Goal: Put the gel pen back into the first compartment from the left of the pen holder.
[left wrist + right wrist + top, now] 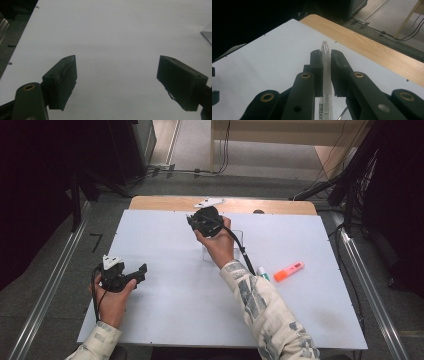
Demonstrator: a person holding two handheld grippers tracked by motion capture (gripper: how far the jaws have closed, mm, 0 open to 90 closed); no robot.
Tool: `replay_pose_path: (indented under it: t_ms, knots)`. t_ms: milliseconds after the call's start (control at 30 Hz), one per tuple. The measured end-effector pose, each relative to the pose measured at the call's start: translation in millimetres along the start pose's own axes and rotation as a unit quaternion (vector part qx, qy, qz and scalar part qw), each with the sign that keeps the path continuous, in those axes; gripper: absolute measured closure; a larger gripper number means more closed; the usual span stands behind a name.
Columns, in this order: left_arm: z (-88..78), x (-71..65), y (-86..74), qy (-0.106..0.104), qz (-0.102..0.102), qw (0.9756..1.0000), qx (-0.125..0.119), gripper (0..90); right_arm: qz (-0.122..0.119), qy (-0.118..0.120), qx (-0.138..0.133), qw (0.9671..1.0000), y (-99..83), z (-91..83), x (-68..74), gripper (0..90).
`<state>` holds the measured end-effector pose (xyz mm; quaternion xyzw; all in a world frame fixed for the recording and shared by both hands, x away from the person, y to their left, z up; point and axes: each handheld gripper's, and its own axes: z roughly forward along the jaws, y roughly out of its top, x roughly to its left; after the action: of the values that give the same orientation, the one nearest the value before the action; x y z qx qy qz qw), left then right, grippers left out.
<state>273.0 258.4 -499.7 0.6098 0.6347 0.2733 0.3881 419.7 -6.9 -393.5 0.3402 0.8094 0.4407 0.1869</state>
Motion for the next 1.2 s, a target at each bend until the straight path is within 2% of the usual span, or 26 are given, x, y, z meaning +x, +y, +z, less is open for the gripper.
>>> replay_pose_path:
  t_ms: [167, 367, 933, 1200]
  knots:
    - [-0.1, 0.4, 0.2, -0.003, -0.001, 1.0, -0.001, 17.0, 0.009, -0.008, 0.004, 0.9999, 5.4, 5.9, -8.5, 79.0]
    - [-0.4, 1.0, 0.2, -0.002, -0.002, 1.0, -0.001, 17.0, 0.026, -0.005, 0.003, 0.9996, 12.4, 9.5, -16.4, 79.1]
    - [-0.2, 1.2, 0.1, -0.002, -0.002, 1.0, -0.001, 17.0, 0.026, -0.016, 0.003, 0.9995, 17.5, 14.6, -22.1, 78.9]
    - [-0.2, 1.2, 0.0, -0.001, -0.002, 1.0, -0.001, 17.0, 0.025, -0.014, 0.001, 0.9996, 14.9, 7.9, -20.3, 78.8]
